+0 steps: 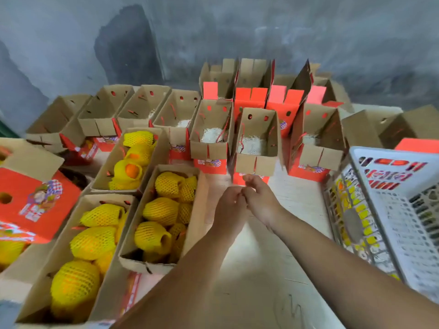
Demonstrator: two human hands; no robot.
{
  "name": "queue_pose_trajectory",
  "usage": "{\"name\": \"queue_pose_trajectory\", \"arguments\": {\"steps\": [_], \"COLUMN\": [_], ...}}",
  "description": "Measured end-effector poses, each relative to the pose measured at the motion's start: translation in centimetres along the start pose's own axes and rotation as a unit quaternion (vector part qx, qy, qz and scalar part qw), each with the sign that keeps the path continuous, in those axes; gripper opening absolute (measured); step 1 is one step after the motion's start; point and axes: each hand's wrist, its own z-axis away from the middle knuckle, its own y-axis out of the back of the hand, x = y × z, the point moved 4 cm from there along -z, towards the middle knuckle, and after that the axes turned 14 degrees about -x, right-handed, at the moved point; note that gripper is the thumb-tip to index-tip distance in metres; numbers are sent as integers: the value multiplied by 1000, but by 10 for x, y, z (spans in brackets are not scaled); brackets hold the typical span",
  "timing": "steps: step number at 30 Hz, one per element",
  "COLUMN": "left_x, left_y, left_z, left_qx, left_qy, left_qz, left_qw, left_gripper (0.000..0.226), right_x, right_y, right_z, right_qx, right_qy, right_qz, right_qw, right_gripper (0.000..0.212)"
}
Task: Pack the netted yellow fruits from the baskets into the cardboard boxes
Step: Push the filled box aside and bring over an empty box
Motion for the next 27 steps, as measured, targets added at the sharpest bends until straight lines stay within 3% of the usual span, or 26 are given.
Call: {"name": "queue_pose_trajectory", "arguments": {"steps": [3,6,12,15,17,20,24,27], "left_x": [0,-7,-21,-28,-30,-38,-42,-50], "left_y": [-19,-18,-8,-6,-6,-6,2,9], "left_z": [-21,-34,-31,-25,-20,-9,3,17], "left_qx": [-25,-5,27,17,8,-24,-44,-66], "left_qy": [28,45,38,43,51,54,52,47], "left_qz": [15,-46,-91,-111,-110,-131,-163,-179], "left_qw": [999,998,995,993,993,990,984,980], "left_gripper": [17,18,20,21,20,18,20,19], "right_x": [4,10,47,56,52,47,39,37], "right_y": [44,67,92,95,96,95,82,81], "right_z": [-34,-72,-90,-87,-93,-101,-109,-96], "right_qx": [8,-19,-71,-75,-70,-26,-51,60], "right_qy": [7,-5,-31,-51,-63,-64,-83,-56], "right_qz": [160,261,392,394,378,343,268,305], "right_qw": [987,965,917,915,921,937,959,949], "right_gripper": [49,67,96,108,102,77,60,24]}}
